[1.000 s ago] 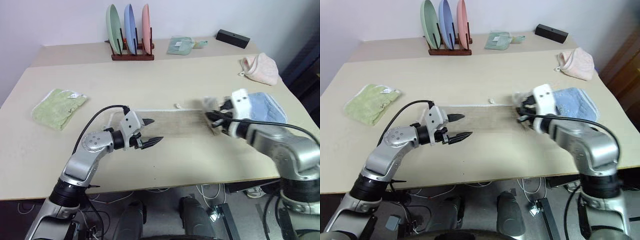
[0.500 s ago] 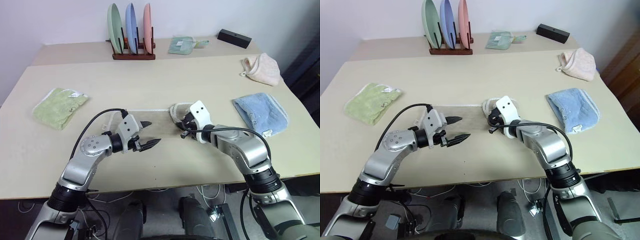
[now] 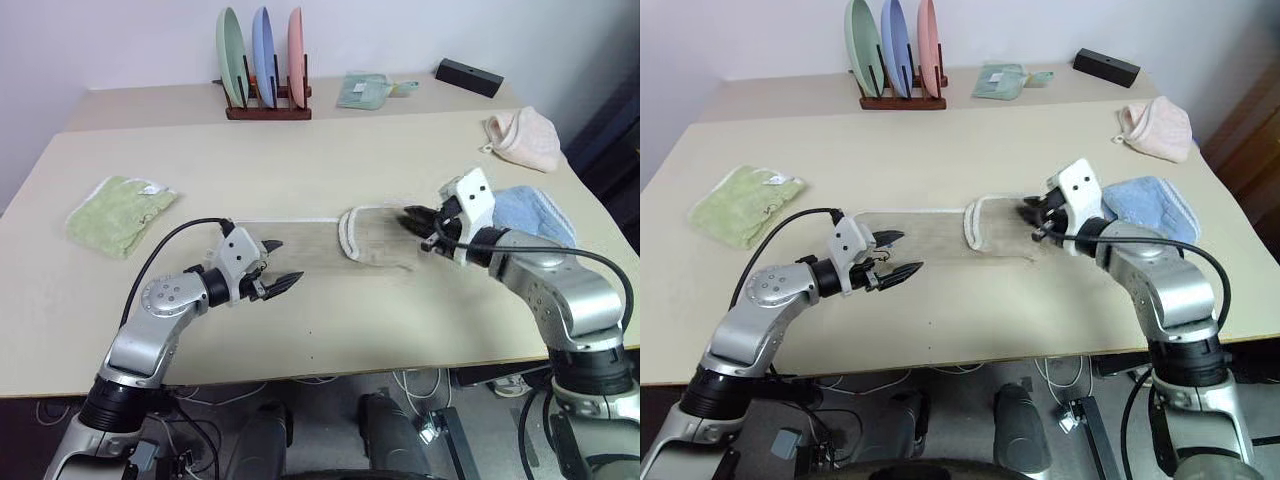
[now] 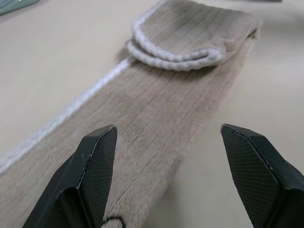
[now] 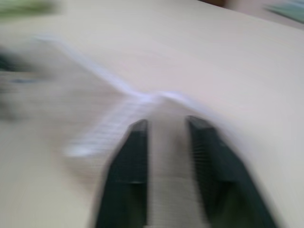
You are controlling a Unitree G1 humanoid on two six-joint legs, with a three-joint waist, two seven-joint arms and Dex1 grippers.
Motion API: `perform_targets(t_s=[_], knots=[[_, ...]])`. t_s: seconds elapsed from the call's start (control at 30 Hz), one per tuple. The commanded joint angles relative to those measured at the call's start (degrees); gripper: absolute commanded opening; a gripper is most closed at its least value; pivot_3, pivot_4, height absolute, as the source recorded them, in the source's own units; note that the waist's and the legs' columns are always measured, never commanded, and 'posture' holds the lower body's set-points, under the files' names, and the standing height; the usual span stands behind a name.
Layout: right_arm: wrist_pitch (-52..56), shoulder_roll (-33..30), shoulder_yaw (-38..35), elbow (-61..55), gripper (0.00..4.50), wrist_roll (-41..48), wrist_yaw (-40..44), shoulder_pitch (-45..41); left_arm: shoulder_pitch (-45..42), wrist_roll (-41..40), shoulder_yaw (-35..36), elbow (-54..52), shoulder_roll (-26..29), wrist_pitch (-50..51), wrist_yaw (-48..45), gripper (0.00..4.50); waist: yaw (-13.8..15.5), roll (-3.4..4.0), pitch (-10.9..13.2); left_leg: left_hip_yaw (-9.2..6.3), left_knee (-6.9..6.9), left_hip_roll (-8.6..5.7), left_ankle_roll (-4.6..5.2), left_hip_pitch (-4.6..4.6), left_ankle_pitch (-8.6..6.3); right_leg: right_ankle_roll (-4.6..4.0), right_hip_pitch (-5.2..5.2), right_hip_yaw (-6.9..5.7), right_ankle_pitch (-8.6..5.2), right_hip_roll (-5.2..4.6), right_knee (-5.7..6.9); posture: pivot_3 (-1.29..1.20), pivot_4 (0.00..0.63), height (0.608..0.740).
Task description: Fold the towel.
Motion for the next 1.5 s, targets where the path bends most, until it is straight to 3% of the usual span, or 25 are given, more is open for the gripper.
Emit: perform_targets(t_s=[0.03,0.17,0.4,0.6,0.7,0.83,0.93,0.97,1.1,1.23,1.5], knots=[[-7.9,2.34,2.55,6.19,0.01,-3.93,0.73,-2.14,-0.92,0.13,1.08,0.38,-0.74,-1.22,0.87,3.55,-0.07,0.0,0.0,0.0,-0.01,0.0,0.0,-0.01,0.0,0.0,-0.01,0.0,0.0,0.0,0.0,0.0,0.15,0.74],[-16.54,5.85,7.19,14.07,0.01,-8.35,2.9,-2.8,-0.95,0.38,1.09,0.73,-1.29,-1.48,1.59,3.55,-0.22,0.0,0.0,0.0,-0.01,0.01,0.0,-0.01,0.0,0.01,-0.02,0.0,0.0,0.0,0.0,0.0,0.15,0.74],[-21.53,9.63,10.76,23.75,0.01,-13.48,3.57,-1.67,1.08,0.22,1.71,-0.92,-1.08,-0.79,2.99,3.55,-0.14,0.0,0.0,0.0,0.01,0.0,-0.01,0.0,0.01,0.01,0.0,0.0,0.01,0.0,-0.01,0.0,0.15,0.74],[-22.79,8.43,6.88,14.98,0.01,-10.79,5.07,-0.46,5.5,-1.63,5.16,-4.91,-0.76,2.48,5.72,3.55,-0.14,-0.01,-0.01,-0.01,0.0,0.0,-0.01,0.04,0.01,0.01,0.03,0.0,0.01,0.0,0.01,0.0,0.15,0.74],[-20.57,6.22,5.62,5.5,0.81,-7.43,8.76,-0.56,9.81,-7.5,10.09,-9.54,-2.45,9.64,8.51,3.55,-0.29,0.04,0.02,-0.01,-0.01,0.01,-0.01,0.0,0.0,0.01,-0.02,0.01,0.01,0.0,0.01,0.0,0.15,0.74],[-19.01,2.61,7.05,-2.55,2.67,-7.67,12.07,-1.45,16.59,-15.91,16.26,-16.38,-4.18,17.92,11.13,4.5,-0.31,0.01,0.01,-0.04,-0.02,0.05,0.0,0.01,0.0,0.02,-0.02,-0.03,0.0,0.01,0.02,0.0,0.15,0.74],[-20.31,1.75,8.26,-3.97,4.2,-9.33,12.88,-2.14,19.84,-22.78,21.58,-19.24,-6.88,25.01,16.46,4.5,-0.09,0.01,0.0,-0.04,0.0,0.06,-0.01,0.04,0.0,0.0,0.03,-0.04,0.0,0.01,0.02,0.0,0.15,0.74],[-20.92,1.66,8.64,-4.0,4.44,-9.78,13.19,-2.25,20.13,-26.07,23.55,-19.6,-8.29,28.18,19.0,4.5,0.08,0.0,0.0,-0.04,0.02,0.06,-0.01,0.04,0.0,0.0,0.05,-0.04,-0.01,0.01,0.01,0.0,0.15,0.74],[-23.53,2.17,10.7,-2.71,4.44,-11.92,13.93,-2.33,18.69,-40.04,30.37,-18.19,-15.68,38.06,31.76,4.5,0.37,-0.02,-0.01,-0.05,0.07,0.04,-0.01,0.04,0.0,-0.01,0.09,-0.04,0.0,0.01,-0.02,0.0,0.15,0.74],[-25.43,2.97,12.01,-1.65,4.44,-13.5,13.92,-2.36,14.17,-46.69,33.95,-14.2,-22.15,41.58,45.71,4.5,1.15,-0.03,-0.03,-0.06,0.07,0.03,-0.02,0.08,0.0,-0.01,0.13,-0.04,0.01,0.0,-0.01,0.0,0.15,0.74],[-25.37,4.2,13.44,-3.5,4.44,-14.93,13.39,-1.23,2.3,-54.4,37.33,-2.92,-29.5,36.66,63.69,4.5,1.8,-0.05,-0.08,-0.07,0.14,-0.02,-0.08,0.17,0.04,-0.11,0.32,-0.05,0.03,0.0,-0.1,0.0,0.15,0.74]])
